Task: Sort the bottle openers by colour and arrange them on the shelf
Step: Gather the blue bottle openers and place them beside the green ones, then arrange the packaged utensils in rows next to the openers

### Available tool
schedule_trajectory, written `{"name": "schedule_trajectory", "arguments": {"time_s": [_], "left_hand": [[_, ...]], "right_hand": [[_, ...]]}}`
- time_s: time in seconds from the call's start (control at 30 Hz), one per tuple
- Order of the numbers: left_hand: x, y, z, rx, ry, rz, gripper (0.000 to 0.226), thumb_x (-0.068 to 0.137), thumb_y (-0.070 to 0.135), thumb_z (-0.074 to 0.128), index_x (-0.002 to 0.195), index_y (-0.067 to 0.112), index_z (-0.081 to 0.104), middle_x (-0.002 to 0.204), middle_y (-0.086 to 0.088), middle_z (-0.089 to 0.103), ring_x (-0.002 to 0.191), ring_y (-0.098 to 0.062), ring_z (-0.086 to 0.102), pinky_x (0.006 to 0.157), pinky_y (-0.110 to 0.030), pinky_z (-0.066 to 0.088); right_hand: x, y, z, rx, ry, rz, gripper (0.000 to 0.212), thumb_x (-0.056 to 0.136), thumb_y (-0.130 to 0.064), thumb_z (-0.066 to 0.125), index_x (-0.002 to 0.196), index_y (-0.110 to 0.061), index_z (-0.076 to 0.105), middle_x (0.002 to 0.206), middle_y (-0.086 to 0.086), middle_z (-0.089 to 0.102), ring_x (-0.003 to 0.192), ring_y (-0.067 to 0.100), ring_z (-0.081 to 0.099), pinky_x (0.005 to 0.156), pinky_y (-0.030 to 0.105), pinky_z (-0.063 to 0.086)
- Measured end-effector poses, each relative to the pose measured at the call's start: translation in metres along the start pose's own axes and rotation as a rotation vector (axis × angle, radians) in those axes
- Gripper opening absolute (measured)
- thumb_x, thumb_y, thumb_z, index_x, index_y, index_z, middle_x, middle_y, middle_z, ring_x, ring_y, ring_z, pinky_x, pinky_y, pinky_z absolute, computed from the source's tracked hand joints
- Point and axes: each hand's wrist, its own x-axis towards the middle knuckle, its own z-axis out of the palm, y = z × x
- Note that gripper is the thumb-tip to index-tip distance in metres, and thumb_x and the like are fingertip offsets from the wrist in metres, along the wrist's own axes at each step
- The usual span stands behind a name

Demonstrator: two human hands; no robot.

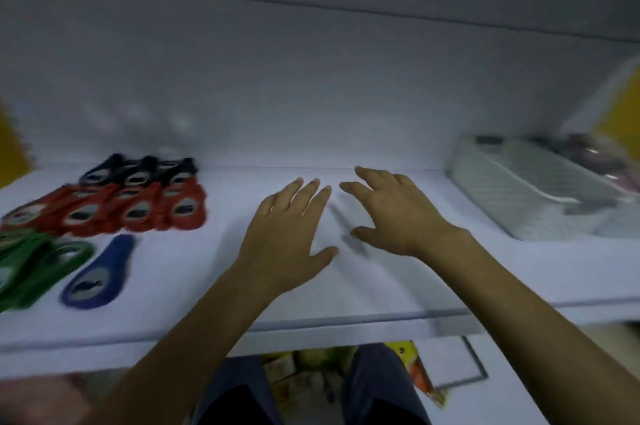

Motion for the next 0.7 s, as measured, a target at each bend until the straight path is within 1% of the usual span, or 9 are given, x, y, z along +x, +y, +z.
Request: {"name": "schedule_trajectory", "arguments": {"time_s": [0.17,0.27,0.33,0.37,0.43,0.5,0.6,0.67,0.7], "left_hand": [[0.038,0.057,0.014,-0.091,-0.027,0.230,0.077,0.090,0.058,0.040,0.150,0.026,0.005,0.159,0.005,0.005,0.145,-0.016,0.004,0.115,-0.035,0.011],[0.056,0.087,0.022,-0.246,-0.087,0.291,0.077,0.088,0.057,0.046,0.150,0.026,0.012,0.157,0.005,0.013,0.143,-0.014,0.011,0.112,-0.033,0.019],[0.073,0.110,0.031,-0.414,-0.176,0.279,0.079,0.086,0.056,0.051,0.149,0.025,0.015,0.156,0.005,0.019,0.141,-0.013,0.016,0.110,-0.031,0.022],[0.083,0.124,0.035,-0.530,-0.249,0.243,0.081,0.085,0.056,0.054,0.149,0.024,0.016,0.155,0.005,0.020,0.140,-0.014,0.019,0.110,-0.030,0.022],[0.105,0.154,0.042,-0.797,-0.394,0.111,0.083,0.084,0.055,0.057,0.149,0.024,0.015,0.155,0.003,0.021,0.140,-0.014,0.023,0.109,-0.028,0.023],[0.129,0.184,0.050,-1.005,-0.468,-0.036,0.085,0.084,0.055,0.056,0.150,0.025,0.012,0.156,0.002,0.020,0.140,-0.015,0.025,0.104,-0.025,0.024],[0.163,0.225,0.057,-1.174,-0.446,-0.173,0.091,0.084,0.055,0.056,0.151,0.022,0.004,0.156,0.000,0.019,0.140,-0.017,0.026,0.095,-0.021,0.024],[0.181,0.247,0.061,-1.302,-0.420,-0.262,0.093,0.084,0.052,0.058,0.151,0.018,0.003,0.153,0.000,0.025,0.136,-0.017,0.032,0.091,-0.021,0.027],[0.188,0.255,0.063,-1.351,-0.406,-0.305,0.092,0.085,0.050,0.059,0.150,0.017,0.004,0.151,0.000,0.030,0.131,-0.017,0.037,0.090,-0.021,0.029]], "right_hand": [[-0.070,0.058,0.002,0.017,0.012,0.305,0.065,0.090,-0.040,0.055,0.147,-0.026,0.027,0.158,0.006,0.018,0.142,0.023,0.022,0.114,0.039,0.019],[-0.103,0.085,0.003,0.040,0.060,0.465,0.061,0.090,-0.040,0.055,0.145,-0.026,0.031,0.156,0.004,0.024,0.140,0.024,0.027,0.112,0.038,0.023],[-0.124,0.103,0.009,0.065,0.087,0.577,0.061,0.090,-0.041,0.056,0.144,-0.025,0.033,0.154,0.004,0.027,0.138,0.024,0.030,0.110,0.038,0.026],[-0.135,0.113,0.013,0.081,0.106,0.633,0.061,0.089,-0.040,0.056,0.144,-0.025,0.034,0.153,0.004,0.029,0.137,0.025,0.032,0.109,0.038,0.028],[-0.153,0.137,0.021,0.083,0.151,0.719,0.062,0.089,-0.039,0.056,0.144,-0.023,0.033,0.152,0.004,0.031,0.135,0.025,0.034,0.106,0.038,0.031],[-0.164,0.166,0.026,0.072,0.202,0.790,0.062,0.089,-0.034,0.057,0.144,-0.021,0.033,0.151,0.005,0.033,0.134,0.025,0.035,0.104,0.039,0.033],[-0.167,0.216,0.031,0.092,0.283,0.870,0.062,0.087,-0.023,0.060,0.143,-0.016,0.033,0.147,0.007,0.039,0.131,0.027,0.039,0.101,0.040,0.037],[-0.162,0.249,0.033,0.078,0.324,0.880,0.064,0.085,-0.020,0.063,0.141,-0.014,0.034,0.144,0.009,0.043,0.128,0.028,0.043,0.100,0.041,0.039],[-0.158,0.264,0.035,0.072,0.341,0.873,0.066,0.083,-0.022,0.066,0.141,-0.014,0.034,0.143,0.009,0.045,0.126,0.029,0.044,0.100,0.042,0.040]]}}
